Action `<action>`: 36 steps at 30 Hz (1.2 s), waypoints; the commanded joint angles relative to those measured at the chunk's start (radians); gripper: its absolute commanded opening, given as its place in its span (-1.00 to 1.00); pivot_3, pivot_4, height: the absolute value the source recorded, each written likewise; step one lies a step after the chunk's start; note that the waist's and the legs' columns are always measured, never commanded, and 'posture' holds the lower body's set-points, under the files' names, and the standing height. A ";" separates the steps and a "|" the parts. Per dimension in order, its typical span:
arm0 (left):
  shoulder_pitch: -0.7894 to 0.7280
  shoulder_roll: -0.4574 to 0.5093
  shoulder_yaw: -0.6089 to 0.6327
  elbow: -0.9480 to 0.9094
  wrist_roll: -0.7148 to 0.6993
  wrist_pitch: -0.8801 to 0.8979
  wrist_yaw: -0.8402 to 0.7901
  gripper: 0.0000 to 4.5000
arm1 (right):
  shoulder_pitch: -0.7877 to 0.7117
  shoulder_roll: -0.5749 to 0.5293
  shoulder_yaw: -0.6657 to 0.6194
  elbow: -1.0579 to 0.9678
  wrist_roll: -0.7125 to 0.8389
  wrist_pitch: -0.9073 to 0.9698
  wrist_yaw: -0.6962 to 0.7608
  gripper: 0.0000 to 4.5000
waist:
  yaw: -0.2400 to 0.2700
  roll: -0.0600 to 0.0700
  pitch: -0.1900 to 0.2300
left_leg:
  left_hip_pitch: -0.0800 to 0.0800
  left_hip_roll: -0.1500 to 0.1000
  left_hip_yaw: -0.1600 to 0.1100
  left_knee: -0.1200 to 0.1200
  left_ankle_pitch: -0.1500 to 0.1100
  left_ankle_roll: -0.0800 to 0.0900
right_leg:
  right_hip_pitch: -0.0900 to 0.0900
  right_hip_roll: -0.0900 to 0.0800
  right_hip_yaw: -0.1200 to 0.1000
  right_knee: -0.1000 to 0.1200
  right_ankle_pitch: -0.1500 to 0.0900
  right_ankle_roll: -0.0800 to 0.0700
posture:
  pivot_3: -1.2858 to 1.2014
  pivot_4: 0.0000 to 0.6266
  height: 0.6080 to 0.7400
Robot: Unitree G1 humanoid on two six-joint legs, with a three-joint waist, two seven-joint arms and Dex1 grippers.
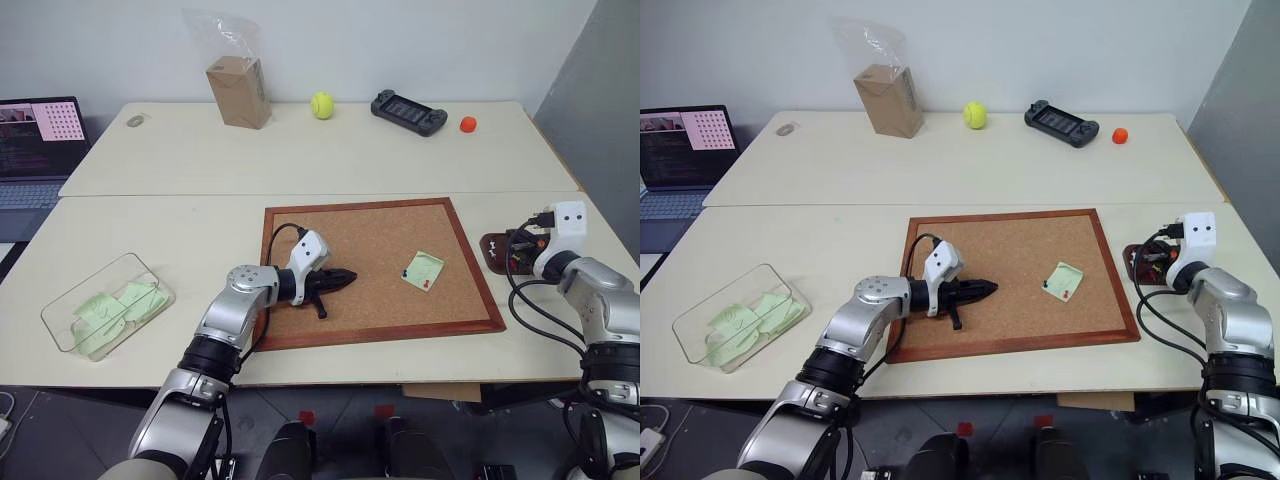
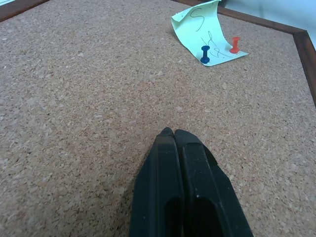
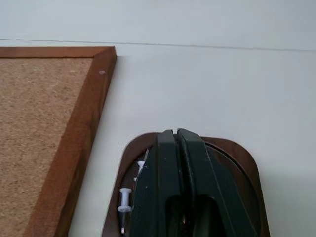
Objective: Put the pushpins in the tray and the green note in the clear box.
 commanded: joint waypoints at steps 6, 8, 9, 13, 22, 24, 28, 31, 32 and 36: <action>0.013 0.007 -0.013 0.010 0.013 0.017 -0.001 -1.00 | -0.044 -0.004 -0.015 0.068 -0.013 -0.058 -0.010 -0.08 | 0.000 0.001 -0.001 | 0.000 0.000 0.000 0.000 0.000 0.000 | 0.000 0.000 0.000 0.000 0.000 0.000 | 0.03 -0.52 1.00; 0.015 0.008 -0.012 0.008 0.013 0.017 0.000 -1.00 | -0.047 -0.006 -0.015 0.078 -0.017 -0.064 -0.011 0.12 | 0.000 0.001 -0.001 | 0.000 0.000 0.000 0.000 0.000 0.000 | 0.000 0.000 0.000 0.000 0.000 0.000 | 0.03 -0.52 1.00; 0.016 0.008 -0.012 0.008 0.013 0.017 0.000 -1.00 | -0.048 -0.008 -0.016 0.081 -0.018 -0.067 -0.012 0.22 | 0.000 0.001 -0.001 | 0.000 0.000 0.000 0.000 0.000 0.000 | 0.000 0.000 0.000 0.000 0.000 0.000 | 0.03 -0.52 1.00; 0.014 0.006 -0.012 0.010 0.014 0.015 0.000 -1.00 | -0.046 -0.018 -0.022 0.063 -0.012 -0.079 -0.008 0.54 | -0.001 0.001 -0.001 | 0.000 0.000 0.000 0.000 0.000 0.000 | 0.000 0.000 0.000 0.000 0.000 0.000 | 0.03 -0.52 1.00; 0.008 0.003 -0.017 0.014 0.016 0.012 -0.005 -1.00 | 0.104 -0.084 0.037 -0.240 0.087 -0.109 0.300 0.64 | -0.001 0.002 -0.001 | 0.000 0.000 0.000 0.000 0.000 0.000 | 0.000 0.000 0.000 0.000 0.000 0.000 | 0.03 -0.52 1.00; 0.005 0.004 -0.017 0.018 0.016 0.010 -0.007 -1.00 | 0.151 -0.103 0.048 -0.330 0.129 -0.087 0.372 0.64 | 0.000 0.002 -0.001 | 0.000 0.000 -0.001 0.000 0.000 0.000 | 0.000 0.000 0.000 0.000 0.000 0.000 | 0.03 -0.52 1.00; -0.001 0.003 -0.020 0.027 0.018 0.004 -0.009 -1.00 | 0.222 -0.106 0.080 -0.467 0.191 -0.044 0.441 0.64 | 0.001 0.002 -0.001 | 0.000 0.000 -0.001 0.000 0.000 0.000 | 0.001 0.000 0.000 -0.001 0.000 0.000 | 0.03 -0.52 1.00; -0.001 -0.001 -0.024 0.026 0.019 0.003 -0.009 -1.00 | 0.264 -0.094 0.124 -0.540 0.196 -0.040 0.457 0.64 | 0.000 0.002 -0.001 | 0.001 0.000 -0.001 0.000 0.000 0.000 | 0.001 0.000 -0.001 -0.001 0.000 0.000 | 0.03 -0.52 1.00; 0.001 -0.001 -0.025 0.023 0.019 0.003 -0.009 -1.00 | 0.276 -0.087 0.137 -0.554 0.195 -0.041 0.456 0.64 | 0.001 0.002 -0.001 | 0.001 0.000 -0.001 0.000 0.000 0.000 | 0.002 0.000 -0.001 -0.001 0.000 0.000 | 0.03 -0.52 1.00; 0.004 0.003 -0.027 0.022 0.020 0.000 -0.013 -1.00 | 0.292 -0.056 0.180 -0.561 0.180 -0.062 0.451 0.64 | 0.001 0.002 -0.001 | 0.001 0.000 -0.001 0.000 0.000 0.000 | 0.002 0.000 0.000 -0.001 0.000 0.000 | 0.03 -0.52 1.00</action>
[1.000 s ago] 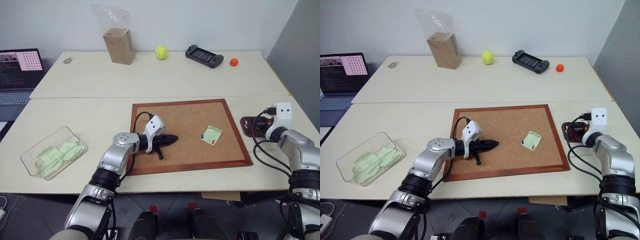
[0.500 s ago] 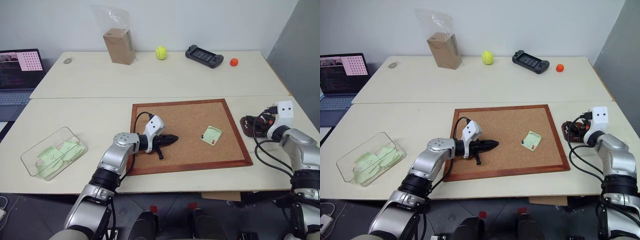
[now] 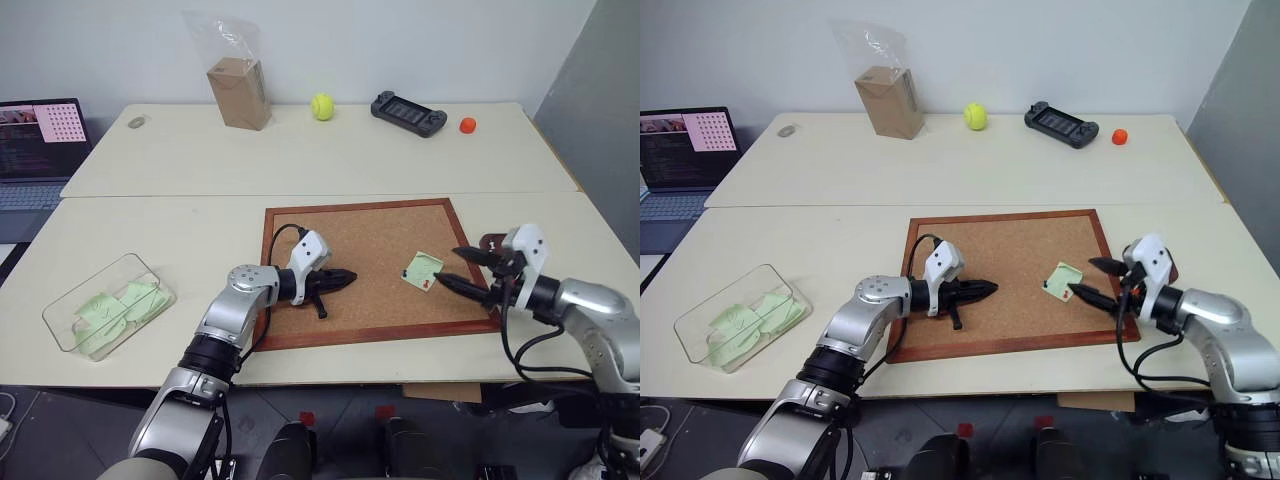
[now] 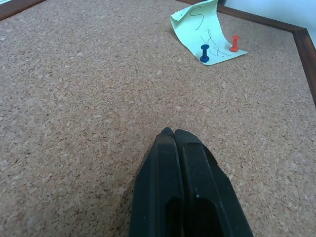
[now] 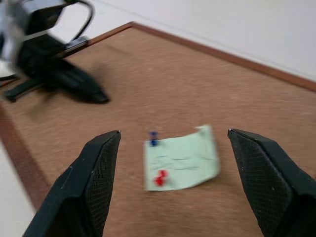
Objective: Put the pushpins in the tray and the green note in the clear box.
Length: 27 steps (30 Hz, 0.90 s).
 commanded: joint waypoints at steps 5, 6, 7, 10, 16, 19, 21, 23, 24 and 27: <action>0.010 0.008 -0.026 0.011 0.021 0.001 -0.015 -1.00 | -0.020 0.045 0.067 0.033 -0.050 -0.072 -0.005 0.64 | 0.000 0.000 0.000 | 0.000 0.000 0.000 0.000 0.000 0.000 | 0.000 0.000 -0.001 0.000 0.000 0.000 | 0.03 -0.52 1.00; 0.010 0.008 -0.027 0.009 0.022 0.001 -0.015 -1.00 | -0.026 0.052 0.076 0.051 -0.059 -0.083 -0.005 0.64 | 0.000 0.000 0.000 | 0.000 0.000 0.000 0.000 0.000 0.000 | 0.000 0.000 -0.001 0.000 0.000 0.000 | 0.03 -0.52 1.00; 0.010 0.008 -0.028 0.008 0.022 0.001 -0.015 -1.00 | -0.033 0.058 0.084 0.069 -0.068 -0.090 -0.004 0.64 | 0.000 0.000 0.000 | 0.000 0.000 0.000 0.000 0.000 0.000 | 0.000 0.000 0.000 0.000 0.000 0.000 | 0.03 -0.52 1.00; 0.009 0.011 -0.029 0.005 0.023 0.002 -0.017 -1.00 | -0.054 0.071 0.103 0.125 -0.094 -0.112 -0.005 0.64 | 0.000 0.000 0.000 | 0.000 0.000 0.000 0.000 0.000 0.000 | 0.000 0.000 0.000 0.000 0.000 0.000 | 0.03 -0.52 1.00; 0.009 0.016 -0.028 0.006 0.026 -0.002 -0.019 -1.00 | -0.066 0.082 0.124 0.187 -0.139 -0.168 0.000 0.64 | 0.000 0.000 0.000 | 0.000 0.000 0.000 0.000 0.000 0.000 | 0.000 0.000 -0.001 0.000 0.000 0.000 | 0.03 -0.52 1.00; 0.010 0.015 -0.028 0.005 0.026 -0.002 -0.018 -1.00 | -0.070 0.089 0.122 0.203 -0.146 -0.178 0.001 0.51 | 0.000 0.000 0.000 | 0.000 0.000 0.000 0.000 0.000 0.000 | 0.000 0.000 -0.001 0.000 0.000 0.000 | 0.03 -0.52 1.00; 0.011 0.014 -0.028 0.003 0.026 -0.001 -0.018 -1.00 | -0.072 0.093 0.119 0.210 -0.147 -0.185 -0.002 0.41 | 0.000 0.000 0.000 | 0.000 0.000 0.000 0.000 0.000 0.000 | 0.000 0.000 -0.001 0.000 0.000 0.000 | 0.03 -0.52 1.00; 0.012 0.013 -0.027 0.000 0.025 0.002 -0.018 -1.00 | -0.074 0.096 0.116 0.214 -0.146 -0.188 -0.005 0.20 | -0.001 0.000 0.000 | 0.000 0.000 0.000 0.000 0.000 0.000 | 0.000 0.000 -0.001 0.000 0.000 0.000 | 0.03 -0.52 1.00; 0.013 0.012 -0.027 0.000 0.024 0.002 -0.018 -1.00 | -0.075 0.097 0.115 0.216 -0.146 -0.189 -0.005 0.14 | 0.000 0.000 0.000 | 0.000 0.000 0.000 0.000 0.000 0.000 | 0.000 0.000 0.000 0.000 0.000 0.000 | 0.03 -0.52 1.00; 0.016 0.011 -0.027 -0.004 0.024 0.003 -0.017 -1.00 | -0.075 0.096 0.116 0.223 -0.151 -0.194 -0.006 -0.17 | 0.000 0.000 0.000 | 0.000 0.000 0.000 0.000 0.000 0.000 | 0.000 0.000 -0.001 0.000 0.000 0.000 | 0.03 -0.52 1.00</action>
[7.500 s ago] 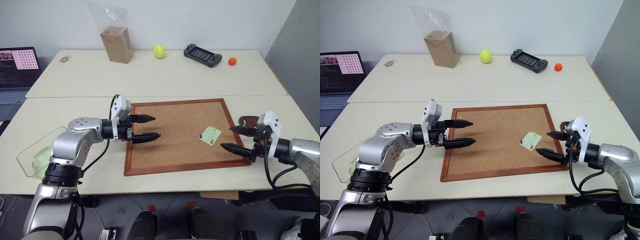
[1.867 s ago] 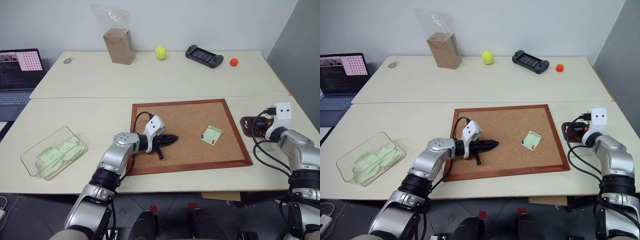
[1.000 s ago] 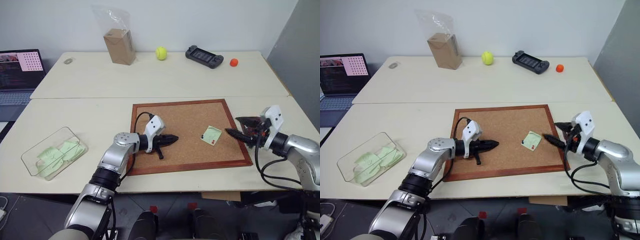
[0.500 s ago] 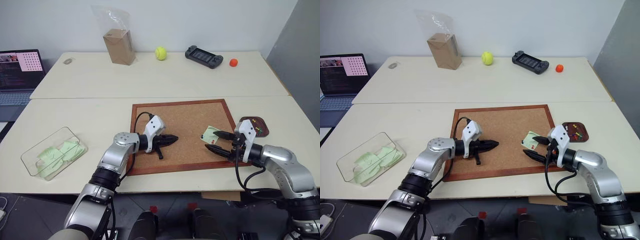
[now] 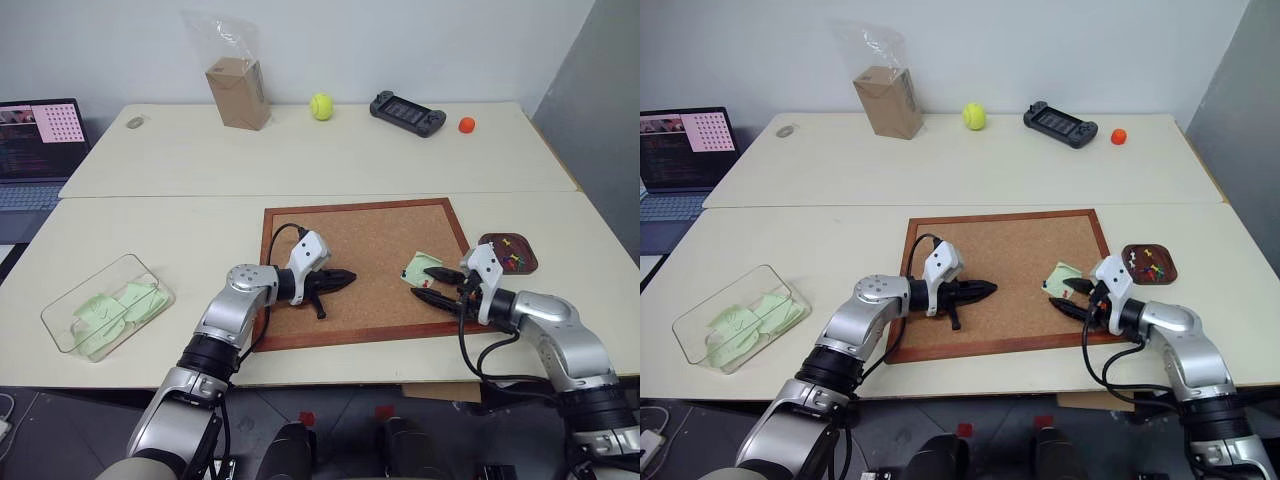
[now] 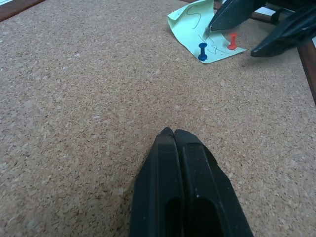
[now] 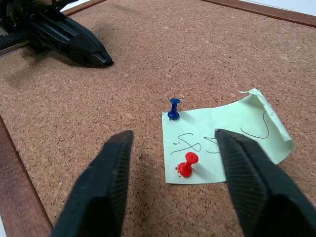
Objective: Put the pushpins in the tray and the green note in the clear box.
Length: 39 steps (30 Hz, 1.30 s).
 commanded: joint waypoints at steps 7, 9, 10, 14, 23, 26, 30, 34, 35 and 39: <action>0.028 0.006 -0.023 -0.016 0.016 0.021 -0.003 -1.00 | -0.023 -0.002 -0.012 0.013 -0.023 -0.038 -0.006 -0.82 | 0.000 0.000 0.000 | 0.000 0.000 0.000 0.000 0.000 0.000 | 0.000 0.000 0.000 0.000 0.000 0.000 | 0.03 -0.52 1.00; 0.029 0.006 -0.023 -0.019 0.016 0.024 -0.001 -1.00 | -0.023 -0.003 -0.012 0.014 -0.027 -0.039 -0.005 -0.98 | 0.000 0.000 0.000 | 0.000 0.000 0.000 0.000 0.000 0.000 | 0.000 0.000 0.000 0.000 0.000 0.000 | 0.03 -0.52 1.00; 0.030 0.006 -0.023 -0.020 0.016 0.025 -0.001 -1.00 | -0.024 -0.005 -0.011 0.015 -0.032 -0.040 -0.004 -0.99 | 0.000 0.000 0.000 | 0.000 0.000 0.000 0.000 0.000 0.000 | 0.000 0.000 0.000 0.000 0.000 0.000 | 0.03 -0.52 1.00; 0.028 0.004 -0.022 -0.021 0.015 0.028 0.002 -1.00 | -0.027 -0.008 -0.010 0.016 -0.037 -0.042 0.005 -0.99 | 0.000 0.000 0.000 | 0.000 0.000 0.000 0.000 0.000 0.000 | 0.000 0.000 0.000 0.000 0.000 0.000 | 0.03 -0.52 1.00; 0.029 0.001 -0.027 -0.022 0.013 0.040 -0.003 -1.00 | -0.064 0.021 -0.083 -0.037 0.058 0.031 -0.016 -0.99 | 0.000 0.000 0.000 | 0.000 0.000 0.000 0.000 0.000 0.000 | 0.000 0.000 0.000 0.000 0.000 0.000 | 0.03 -0.52 1.00; 0.033 0.000 -0.032 -0.025 0.013 0.045 -0.007 -1.00 | -0.066 0.021 -0.089 -0.045 0.063 0.039 -0.021 -0.99 | 0.000 0.000 0.000 | 0.000 0.000 0.000 0.000 0.000 0.000 | 0.000 0.000 0.000 0.000 0.000 0.000 | 0.03 -0.52 1.00; 0.036 0.002 -0.037 -0.029 0.013 0.052 -0.013 -1.00 | -0.058 0.015 -0.097 -0.067 0.073 0.052 -0.025 -0.99 | 0.000 0.000 0.000 | 0.000 0.000 -0.001 0.000 0.000 0.000 | 0.000 0.000 0.000 0.000 0.000 0.000 | 0.03 -0.52 1.00; 0.038 0.004 -0.038 -0.029 0.015 0.051 -0.016 -1.00 | -0.050 0.009 -0.106 -0.085 0.074 0.059 -0.028 -0.99 | 0.000 0.000 0.000 | 0.000 0.000 0.000 0.000 0.000 0.000 | 0.000 0.000 0.000 0.000 0.000 0.000 | 0.03 -0.52 1.00; 0.039 0.004 -0.038 -0.029 0.015 0.052 -0.016 -1.00 | -0.049 0.008 -0.112 -0.089 0.075 0.061 -0.031 -0.99 | 0.000 0.000 0.000 | 0.000 0.000 0.000 0.000 0.000 0.000 | 0.000 0.000 0.000 0.000 0.000 0.000 | 0.03 -0.52 1.00; 0.040 0.007 -0.038 -0.030 0.016 0.051 -0.021 -1.00 | -0.066 0.016 -0.173 -0.095 0.092 0.081 -0.087 -0.99 | 0.000 0.000 0.000 | 0.000 0.000 0.000 0.000 0.000 0.000 | 0.000 0.000 0.000 0.000 0.000 0.000 | 0.03 -0.52 1.00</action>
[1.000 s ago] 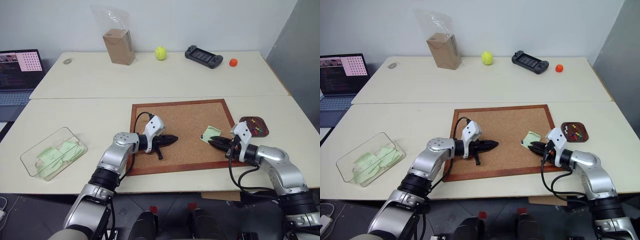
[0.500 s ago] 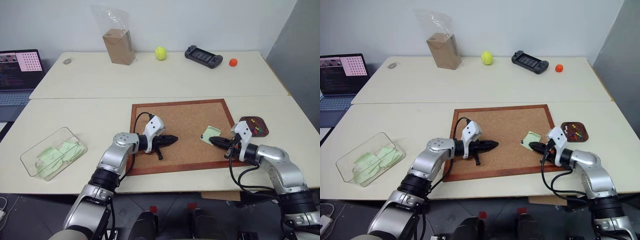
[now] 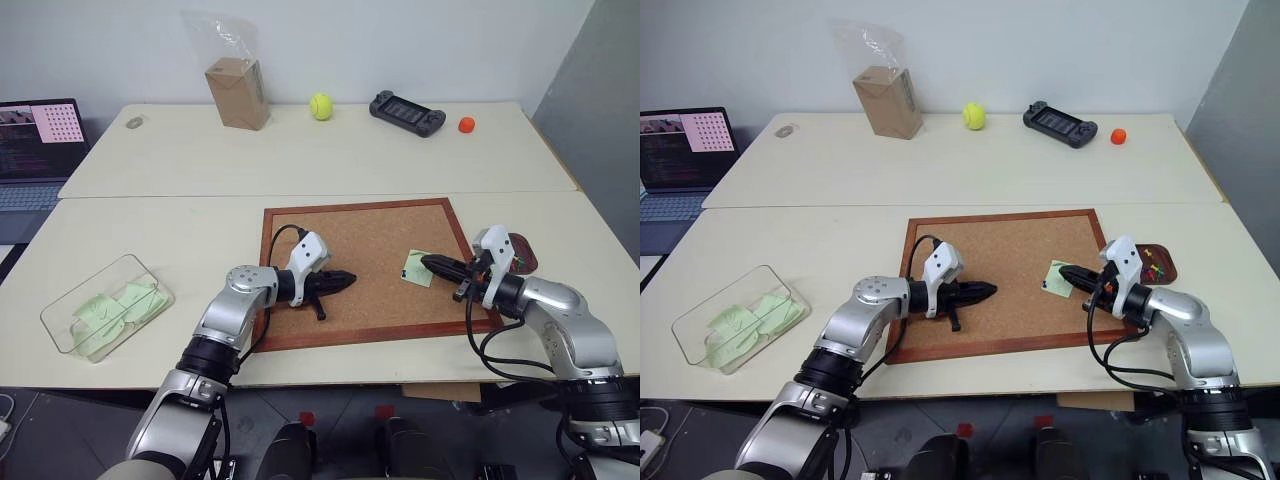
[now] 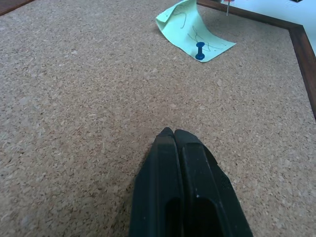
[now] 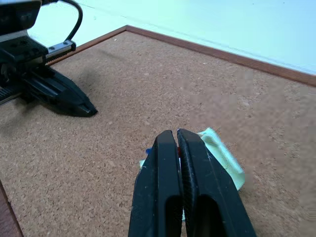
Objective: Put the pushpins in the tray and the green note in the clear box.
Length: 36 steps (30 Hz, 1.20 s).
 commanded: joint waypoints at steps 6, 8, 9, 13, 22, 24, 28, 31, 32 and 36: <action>0.030 0.009 -0.035 0.001 0.017 0.012 -0.019 -1.00 | -0.075 -0.019 -0.191 0.061 -0.024 -0.006 -0.241 -0.99 | 0.000 0.000 0.000 | 0.000 0.000 0.000 0.000 0.000 0.000 | 0.000 0.000 0.000 0.000 0.000 0.000 | 0.03 -0.52 1.00; 0.030 0.010 -0.037 0.001 0.017 0.012 -0.020 -1.00 | -0.098 -0.026 -0.221 0.113 -0.048 -0.008 -0.302 -0.99 | 0.000 0.000 0.000 | 0.000 0.000 0.000 0.000 0.000 0.000 | 0.000 0.000 0.000 0.000 0.000 0.000 | 0.03 -0.52 1.00; 0.029 0.009 -0.038 0.002 0.018 0.011 -0.022 -1.00 | -0.115 -0.031 -0.236 0.152 -0.061 -0.001 -0.341 -0.99 | 0.000 0.000 0.000 | 0.000 0.000 0.001 0.000 0.000 0.000 | 0.000 0.000 0.000 0.000 0.000 0.000 | 0.03 -0.52 1.00; 0.021 0.006 -0.040 0.008 0.019 0.010 -0.022 -1.00 | -0.150 -0.046 -0.245 0.236 -0.077 0.028 -0.388 -0.99 | 0.000 0.000 0.000 | 0.000 0.000 0.001 0.000 0.000 0.000 | 0.000 0.000 0.001 0.000 0.000 0.000 | 0.03 -0.52 1.00; 0.025 0.007 -0.042 0.000 0.017 0.013 -0.023 -1.00 | -0.155 -0.029 -0.234 0.289 -0.078 0.085 -0.420 -0.99 | -0.001 0.001 0.000 | 0.000 0.000 0.002 0.000 0.000 0.000 | 0.000 0.000 0.001 0.000 0.000 0.000 | 0.03 -0.52 1.00; 0.027 0.009 -0.042 -0.002 0.017 0.014 -0.023 -1.00 | -0.159 -0.029 -0.234 0.305 -0.084 0.077 -0.420 -0.99 | -0.001 0.001 0.000 | 0.000 0.000 0.002 0.000 0.000 0.000 | 0.000 0.000 0.001 0.000 0.000 0.000 | 0.03 -0.52 1.00; 0.028 0.010 -0.042 -0.005 0.017 0.016 -0.023 -1.00 | -0.163 -0.035 -0.224 0.323 -0.093 0.075 -0.414 -0.99 | -0.001 0.001 0.000 | 0.000 0.000 0.002 0.000 0.000 0.000 | 0.000 0.000 0.002 0.000 0.000 0.000 | 0.03 -0.52 1.00; 0.030 0.010 -0.041 -0.008 0.016 0.015 -0.021 -1.00 | -0.158 -0.035 -0.216 0.330 -0.101 0.067 -0.409 -0.90 | -0.001 0.001 0.000 | 0.000 0.000 0.002 -0.001 0.000 0.000 | 0.000 0.000 0.001 0.000 0.000 0.000 | 0.03 -0.52 1.00; 0.030 0.010 -0.041 -0.007 0.016 0.014 -0.021 -1.00 | -0.157 -0.035 -0.215 0.333 -0.102 0.064 -0.409 -0.80 | -0.001 0.001 0.000 | 0.000 0.000 0.002 0.000 0.000 0.000 | 0.000 0.000 0.001 0.000 0.000 0.000 | 0.03 -0.52 1.00; 0.034 0.011 -0.041 -0.014 0.015 0.017 -0.021 -1.00 | -0.154 -0.038 -0.216 0.331 -0.104 0.061 -0.406 -0.40 | -0.001 0.001 0.000 | 0.000 0.000 0.002 0.000 0.000 0.000 | 0.000 0.000 0.002 0.000 0.000 0.000 | 0.03 -0.52 1.00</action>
